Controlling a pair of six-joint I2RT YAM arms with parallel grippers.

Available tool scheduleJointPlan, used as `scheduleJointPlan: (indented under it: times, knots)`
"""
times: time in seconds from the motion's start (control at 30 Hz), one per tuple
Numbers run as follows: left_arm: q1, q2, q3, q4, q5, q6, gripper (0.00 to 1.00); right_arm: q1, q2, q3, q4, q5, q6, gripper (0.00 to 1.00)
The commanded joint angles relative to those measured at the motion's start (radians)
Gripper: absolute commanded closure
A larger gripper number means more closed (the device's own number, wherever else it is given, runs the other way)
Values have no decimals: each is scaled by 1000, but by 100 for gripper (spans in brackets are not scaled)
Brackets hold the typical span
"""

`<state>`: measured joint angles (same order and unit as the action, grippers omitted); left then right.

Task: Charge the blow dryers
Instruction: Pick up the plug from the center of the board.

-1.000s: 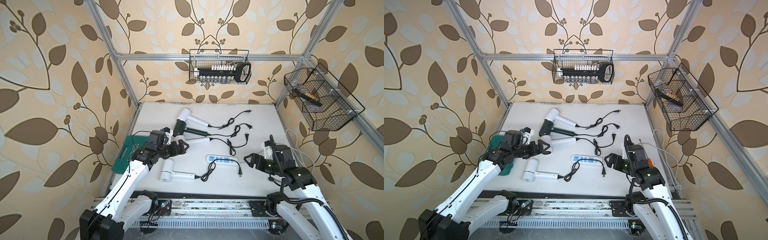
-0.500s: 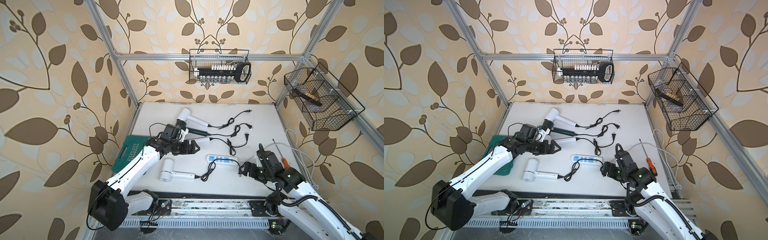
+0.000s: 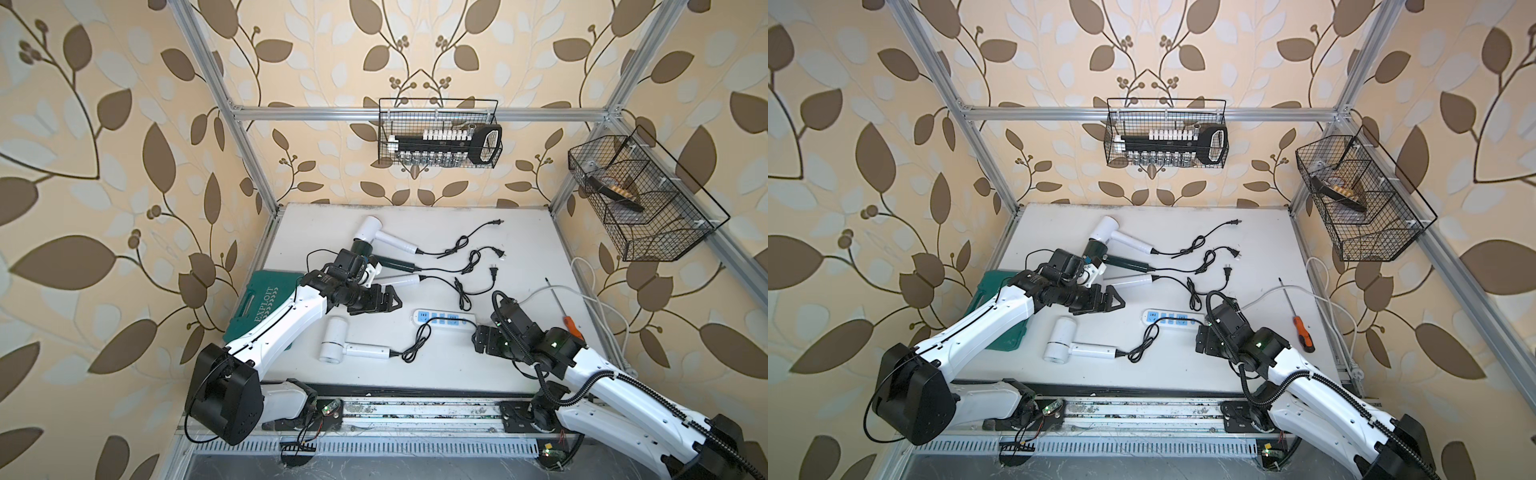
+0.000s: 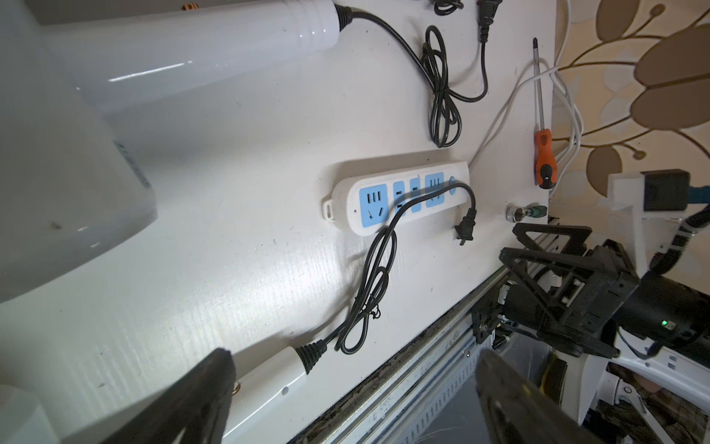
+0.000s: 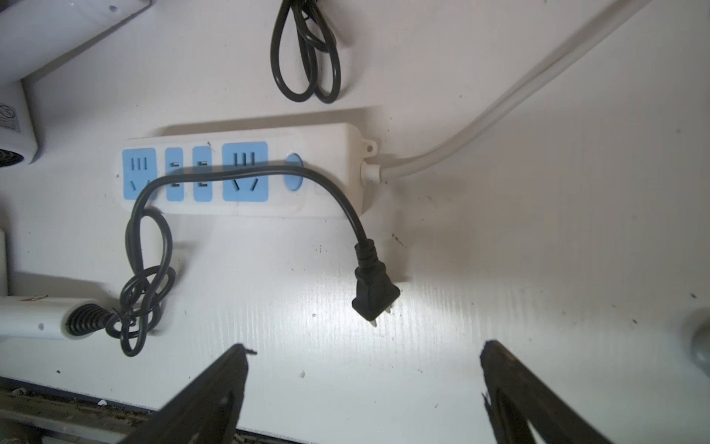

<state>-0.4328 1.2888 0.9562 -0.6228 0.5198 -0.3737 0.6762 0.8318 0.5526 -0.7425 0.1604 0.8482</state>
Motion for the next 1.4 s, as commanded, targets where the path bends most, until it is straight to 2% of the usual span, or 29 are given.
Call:
scheduleJointPlan:
  times: [0.0, 0.13, 0.4, 0.63, 0.8, 0.97, 1.13, 1.37]
  knots:
    - [-9, 12, 24, -23, 2, -6, 1, 23, 1, -28, 43, 42, -1, 8]
    - [-9, 51, 36, -54, 6, -6, 1, 65, 9, -43, 57, 59, 9, 12]
    - [-9, 22, 5, -40, 36, -8, 1, 118, 98, -49, 91, 137, 13, 18]
    - [-9, 0, -21, -15, 63, -28, 1, 103, 144, -39, 169, 148, -20, 45]
    - [-8, -1, -23, -20, 65, -41, 1, -28, 176, -57, 235, 17, -65, 57]
    - [-9, 0, -14, -20, 66, -47, 1, -116, 196, -77, 285, -79, -95, 58]
    - [-9, 2, -16, -22, 60, -51, 1, -120, 243, -78, 318, -124, -110, 61]
    - [-10, 3, -19, -23, 60, -56, 1, -120, 247, -119, 365, -123, -99, 62]
